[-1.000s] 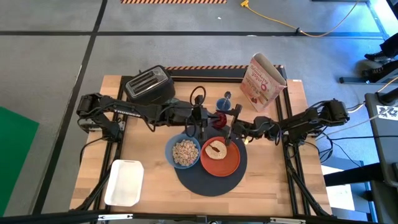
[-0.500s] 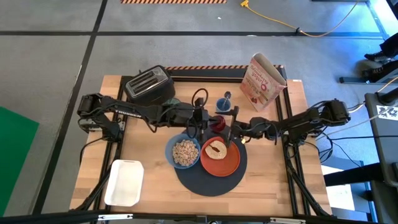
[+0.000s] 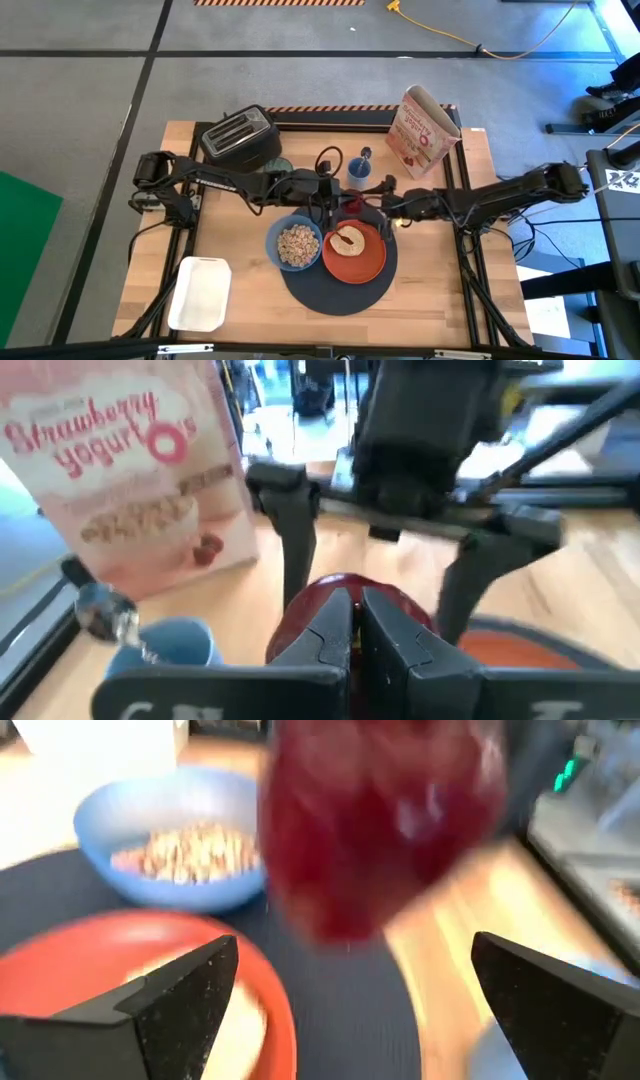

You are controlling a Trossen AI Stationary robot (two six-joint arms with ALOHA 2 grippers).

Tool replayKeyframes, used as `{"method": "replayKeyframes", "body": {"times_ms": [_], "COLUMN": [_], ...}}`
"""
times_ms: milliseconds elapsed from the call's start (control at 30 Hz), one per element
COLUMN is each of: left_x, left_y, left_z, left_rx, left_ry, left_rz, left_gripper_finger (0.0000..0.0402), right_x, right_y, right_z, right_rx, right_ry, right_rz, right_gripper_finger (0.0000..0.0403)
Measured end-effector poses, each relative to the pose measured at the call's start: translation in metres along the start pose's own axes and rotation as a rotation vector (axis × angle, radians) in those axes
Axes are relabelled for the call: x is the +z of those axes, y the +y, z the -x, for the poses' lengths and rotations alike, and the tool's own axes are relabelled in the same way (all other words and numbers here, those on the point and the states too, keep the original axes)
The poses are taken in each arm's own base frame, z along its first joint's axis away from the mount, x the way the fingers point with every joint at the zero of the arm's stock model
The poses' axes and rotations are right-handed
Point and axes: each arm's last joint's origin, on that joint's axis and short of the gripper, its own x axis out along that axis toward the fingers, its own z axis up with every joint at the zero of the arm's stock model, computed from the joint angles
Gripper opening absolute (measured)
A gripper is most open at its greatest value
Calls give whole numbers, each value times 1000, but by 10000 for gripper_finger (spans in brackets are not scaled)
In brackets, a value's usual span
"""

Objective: Arrange a breakfast setting
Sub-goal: Put the apple on the orange plate

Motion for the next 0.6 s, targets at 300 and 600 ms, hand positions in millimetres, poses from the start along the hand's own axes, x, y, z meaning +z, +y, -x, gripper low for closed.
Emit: {"method": "replayKeyframes", "body": {"times_ms": [300, 600], "left_x": [-10, -58], "left_y": [-13, -46], "left_z": [-16, -64], "left_rx": [-114, -291], "left_ry": [-24, -84], "left_rz": [50, 91], "left_gripper_finger": [4, 4], "right_x": [0, 14], "right_y": [-11, -22], "right_z": [34, 61], "right_rx": [-102, -229], "right_ry": [68, -71], "right_rz": [-58, -148], "right_gripper_finger": [392, 392]}}
